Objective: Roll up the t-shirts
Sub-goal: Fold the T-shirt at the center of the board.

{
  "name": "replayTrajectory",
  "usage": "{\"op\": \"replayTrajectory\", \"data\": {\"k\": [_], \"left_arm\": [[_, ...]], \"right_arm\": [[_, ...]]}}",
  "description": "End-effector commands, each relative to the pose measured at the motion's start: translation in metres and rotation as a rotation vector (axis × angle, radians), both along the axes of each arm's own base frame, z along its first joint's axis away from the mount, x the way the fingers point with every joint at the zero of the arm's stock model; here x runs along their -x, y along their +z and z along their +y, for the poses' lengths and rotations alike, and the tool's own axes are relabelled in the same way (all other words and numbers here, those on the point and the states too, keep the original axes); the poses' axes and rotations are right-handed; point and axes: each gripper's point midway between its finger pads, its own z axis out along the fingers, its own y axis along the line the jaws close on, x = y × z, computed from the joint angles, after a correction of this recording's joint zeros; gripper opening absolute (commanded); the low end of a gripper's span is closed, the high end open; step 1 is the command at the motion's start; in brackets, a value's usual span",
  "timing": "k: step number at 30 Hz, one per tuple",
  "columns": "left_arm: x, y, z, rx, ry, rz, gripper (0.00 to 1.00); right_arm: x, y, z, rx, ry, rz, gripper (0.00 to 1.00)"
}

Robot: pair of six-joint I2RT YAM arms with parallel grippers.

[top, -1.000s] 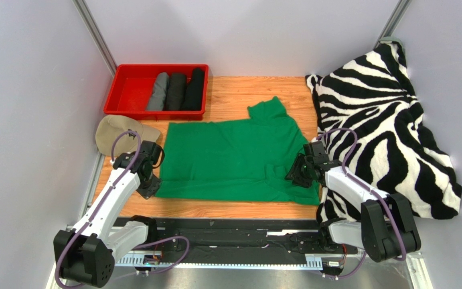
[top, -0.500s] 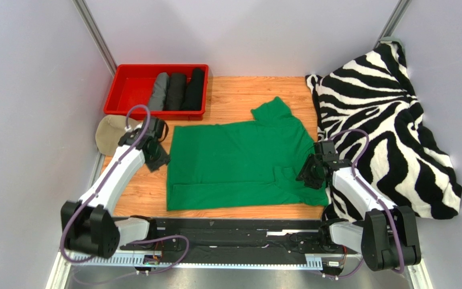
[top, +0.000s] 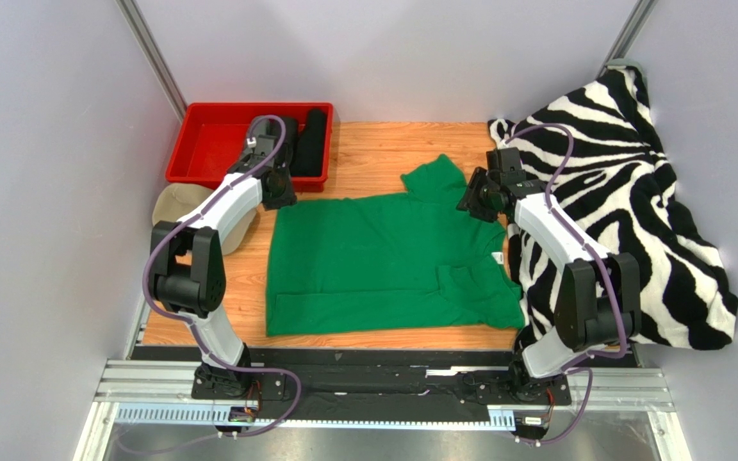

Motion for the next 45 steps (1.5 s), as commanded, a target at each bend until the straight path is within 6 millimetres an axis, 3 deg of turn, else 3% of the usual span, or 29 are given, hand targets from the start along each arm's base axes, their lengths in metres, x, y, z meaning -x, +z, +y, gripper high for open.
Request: {"op": "replayTrajectory", "data": {"k": [1,6,11,13,15,16,17,18,23,29,45], "left_arm": [[-0.013,0.01,0.004,-0.032,-0.023,-0.028,0.44],[-0.01,-0.014,-0.009,0.043,-0.05,0.031,0.42],[0.011,-0.018,-0.018,0.126,-0.005,0.105,0.36],[0.026,-0.015,-0.025,0.174,0.021,0.134,0.33],[0.059,-0.027,-0.021,0.192,0.115,0.215,0.27],[0.068,-0.016,-0.021,0.208,0.139,0.188,0.27],[0.087,-0.028,-0.014,0.205,0.216,0.221,0.27],[0.095,-0.02,-0.012,0.215,0.246,0.2,0.28],[0.157,-0.032,-0.008,0.213,0.359,0.335,0.31],[0.195,-0.036,-0.003,0.213,0.432,0.354,0.32],[0.22,-0.063,-0.002,0.174,0.491,0.448,0.33]], "right_arm": [[-0.005,-0.001,-0.014,0.063,-0.054,0.021,0.44],[0.0,-0.025,-0.007,0.04,-0.04,0.073,0.43],[0.021,-0.048,-0.003,0.058,-0.025,0.133,0.43],[0.033,-0.053,-0.009,0.083,-0.034,0.159,0.43],[0.044,-0.05,-0.02,0.123,-0.075,0.162,0.43],[0.049,-0.05,-0.025,0.139,-0.092,0.172,0.43],[0.058,-0.051,-0.03,0.151,-0.113,0.202,0.43],[0.061,-0.045,-0.031,0.152,-0.123,0.189,0.43],[0.082,-0.042,-0.035,0.135,-0.174,0.21,0.43],[0.094,-0.041,-0.041,0.137,-0.195,0.199,0.43],[0.106,-0.057,-0.039,0.124,-0.181,0.226,0.43]]}}
